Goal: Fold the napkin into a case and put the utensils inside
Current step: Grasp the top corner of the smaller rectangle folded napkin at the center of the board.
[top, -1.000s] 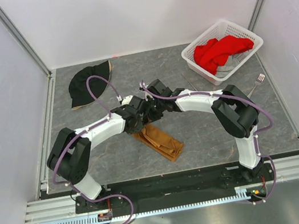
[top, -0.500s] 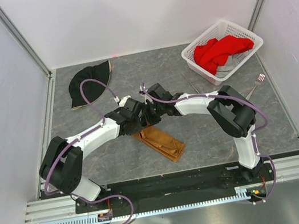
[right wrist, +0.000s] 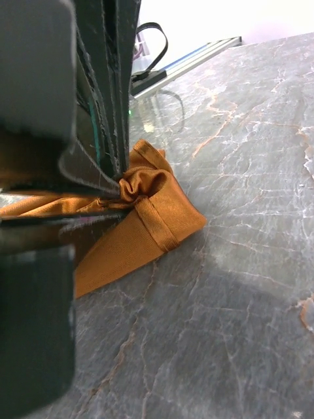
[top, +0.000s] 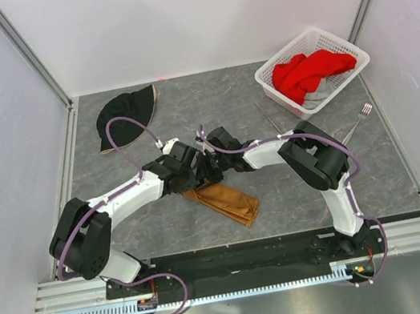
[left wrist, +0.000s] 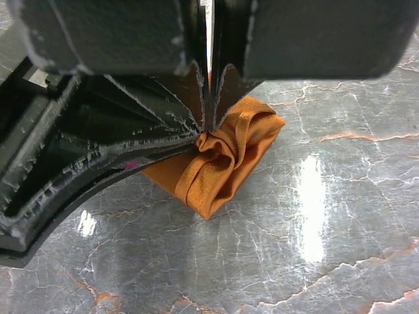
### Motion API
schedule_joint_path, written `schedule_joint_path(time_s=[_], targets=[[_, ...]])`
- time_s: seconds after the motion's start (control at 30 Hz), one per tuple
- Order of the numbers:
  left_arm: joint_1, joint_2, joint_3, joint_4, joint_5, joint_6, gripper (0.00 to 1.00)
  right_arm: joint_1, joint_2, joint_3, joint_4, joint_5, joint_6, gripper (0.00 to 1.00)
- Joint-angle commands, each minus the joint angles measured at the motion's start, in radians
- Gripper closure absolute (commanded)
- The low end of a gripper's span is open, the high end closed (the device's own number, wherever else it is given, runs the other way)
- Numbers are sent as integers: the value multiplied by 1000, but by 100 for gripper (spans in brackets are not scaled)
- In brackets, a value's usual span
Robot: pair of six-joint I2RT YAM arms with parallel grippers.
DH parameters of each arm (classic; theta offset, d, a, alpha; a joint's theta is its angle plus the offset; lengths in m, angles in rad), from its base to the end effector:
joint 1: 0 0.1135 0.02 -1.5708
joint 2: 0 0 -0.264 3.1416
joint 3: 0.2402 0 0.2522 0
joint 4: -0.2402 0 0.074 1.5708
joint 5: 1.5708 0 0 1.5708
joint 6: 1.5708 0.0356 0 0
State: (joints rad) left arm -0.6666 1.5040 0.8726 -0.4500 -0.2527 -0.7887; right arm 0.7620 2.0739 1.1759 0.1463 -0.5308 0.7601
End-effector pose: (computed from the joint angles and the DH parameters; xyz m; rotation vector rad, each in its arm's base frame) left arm 0.2307 -0.1702 0.1850 -0.2415 2.5961 -0.1856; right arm 0.2938 0.3053 0.1191 -0.3090 2.5978 1.2892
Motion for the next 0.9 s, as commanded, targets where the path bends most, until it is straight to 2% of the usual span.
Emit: schedule_joint_path(time_s=[0.0,0.23,0.4,0.5,0.7,0.87], targets=[[9,-31,-6,63,3,-38,98,-10,-73,-12,-82,-8,-71,77],[10,-42,-20,60,9,-38,98,-49,-147,-22,-139,-18,-120,64],[10,-44,-17,62,13,-38,98,-50,-132,-7,-136,-24,-127,64],[10,-41,-15,60,15,-37,98,-49,-115,14,-129,-24,-133,67],[10,-34,-7,62,20,-34,98,-36,-86,36,-94,-44,-110,81],[10,-39,-4,71,30,-32,98,-9,-46,27,-7,-55,-70,89]])
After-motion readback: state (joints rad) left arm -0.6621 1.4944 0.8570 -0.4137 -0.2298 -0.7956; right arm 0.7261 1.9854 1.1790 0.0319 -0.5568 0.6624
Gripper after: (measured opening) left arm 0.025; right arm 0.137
